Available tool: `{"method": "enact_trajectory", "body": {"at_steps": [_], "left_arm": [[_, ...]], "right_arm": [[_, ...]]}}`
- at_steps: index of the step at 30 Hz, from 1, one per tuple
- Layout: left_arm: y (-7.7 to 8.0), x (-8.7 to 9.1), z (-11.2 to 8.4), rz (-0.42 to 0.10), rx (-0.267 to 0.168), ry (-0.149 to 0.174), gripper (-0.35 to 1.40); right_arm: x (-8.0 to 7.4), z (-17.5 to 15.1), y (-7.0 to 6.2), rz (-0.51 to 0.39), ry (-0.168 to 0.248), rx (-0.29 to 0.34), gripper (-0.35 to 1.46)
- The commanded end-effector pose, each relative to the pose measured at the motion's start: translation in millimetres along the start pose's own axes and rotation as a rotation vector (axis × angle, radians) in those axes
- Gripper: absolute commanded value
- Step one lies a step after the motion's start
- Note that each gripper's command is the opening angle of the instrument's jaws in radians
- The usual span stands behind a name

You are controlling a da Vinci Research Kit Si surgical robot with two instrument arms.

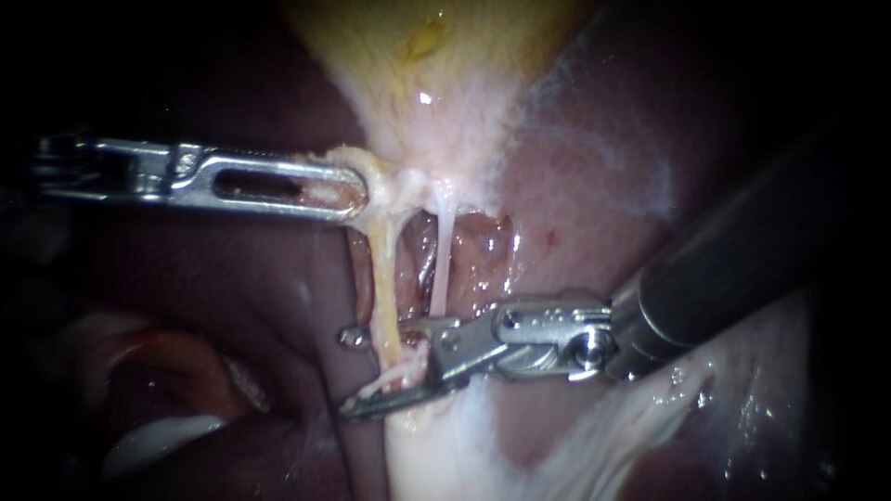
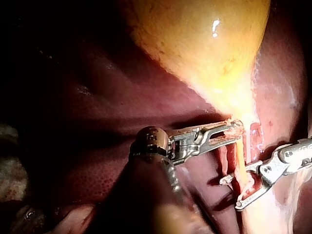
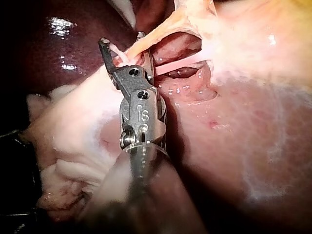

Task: Clipping first clip left tube

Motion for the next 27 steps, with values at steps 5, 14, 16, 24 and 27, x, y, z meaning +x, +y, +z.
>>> {"method": "enact_trajectory", "body": {"at_steps": [5, 14, 16, 24, 27], "left_arm": [[0.0, 0.0, 0.0, 0.0, 0.0, 0.0, -0.35], [0.0, 0.0, 0.0, 0.0, 0.0, 0.0, -0.35], [0.1, 0.0, 0.0, 0.0, 0.0, 0.0, -0.35], [0.1, 0.0, 0.0, 0.0, 0.0, 0.0, -0.35], [0.1, 0.0, 0.0, 0.0, 0.0, 0.0, -0.35]], "right_arm": [[-0.1, -0.8, 0.0, 0.02, 0.0, 0.001, -0.04], [-0.5, -1.9, 0.7, 0.079, 0.001, 0.028, -0.35], [-0.5, -2.1, 0.6, 0.08, -0.014, 0.031, -0.35], [-0.6, -2.3, 0.5, 0.081, -0.035, 0.031, -0.35], [-0.6, -2.3, 0.4, 0.081, -0.035, 0.032, -0.35]]}}
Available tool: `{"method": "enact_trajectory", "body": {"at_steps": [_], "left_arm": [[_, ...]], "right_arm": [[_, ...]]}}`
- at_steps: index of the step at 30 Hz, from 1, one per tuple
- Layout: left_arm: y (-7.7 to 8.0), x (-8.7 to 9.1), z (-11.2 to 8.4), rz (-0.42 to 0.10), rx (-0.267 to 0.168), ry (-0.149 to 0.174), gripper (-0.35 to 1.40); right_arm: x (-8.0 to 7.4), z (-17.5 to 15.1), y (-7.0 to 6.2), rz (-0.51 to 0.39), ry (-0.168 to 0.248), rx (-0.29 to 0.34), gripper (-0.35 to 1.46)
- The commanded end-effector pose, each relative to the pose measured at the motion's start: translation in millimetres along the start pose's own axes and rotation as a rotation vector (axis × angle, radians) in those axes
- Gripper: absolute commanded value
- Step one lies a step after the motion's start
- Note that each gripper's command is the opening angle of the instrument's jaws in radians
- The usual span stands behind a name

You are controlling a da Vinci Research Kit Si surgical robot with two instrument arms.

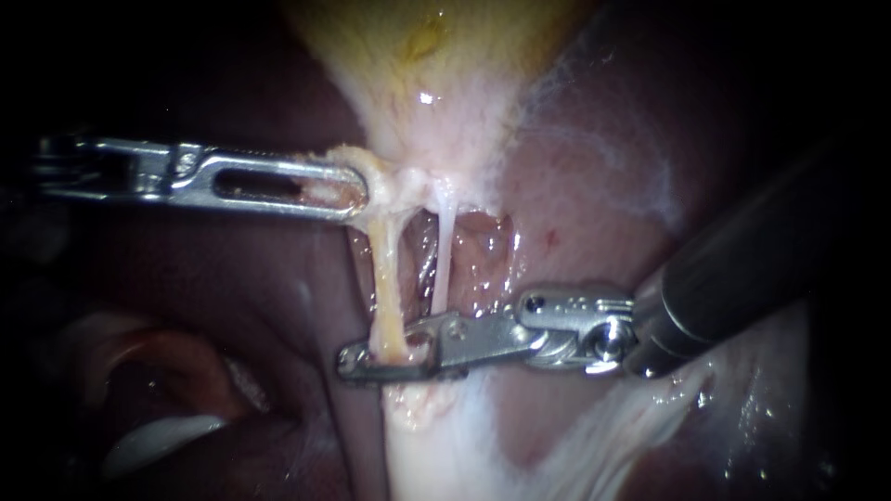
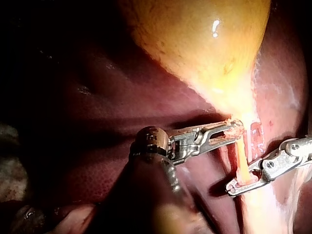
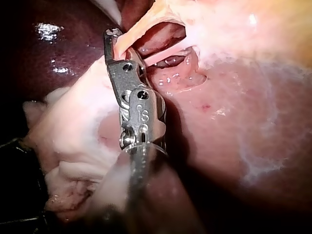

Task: Clipping first clip left tube

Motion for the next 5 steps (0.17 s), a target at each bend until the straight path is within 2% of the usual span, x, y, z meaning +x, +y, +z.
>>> {"method": "enact_trajectory", "body": {"at_steps": [1, 5], "left_arm": [[0.0, 0.0, 0.0, 0.0, 0.0, 0.0, -0.35], [0.0, 0.0, 0.0, 0.0, 0.0, 0.0, -0.35]], "right_arm": [[0.0, 0.0, 0.0, 0.0, 0.0, 0.0, -0.35], [0.0, 0.0, 0.0, 0.0, 0.0, 0.0, -0.35]]}}
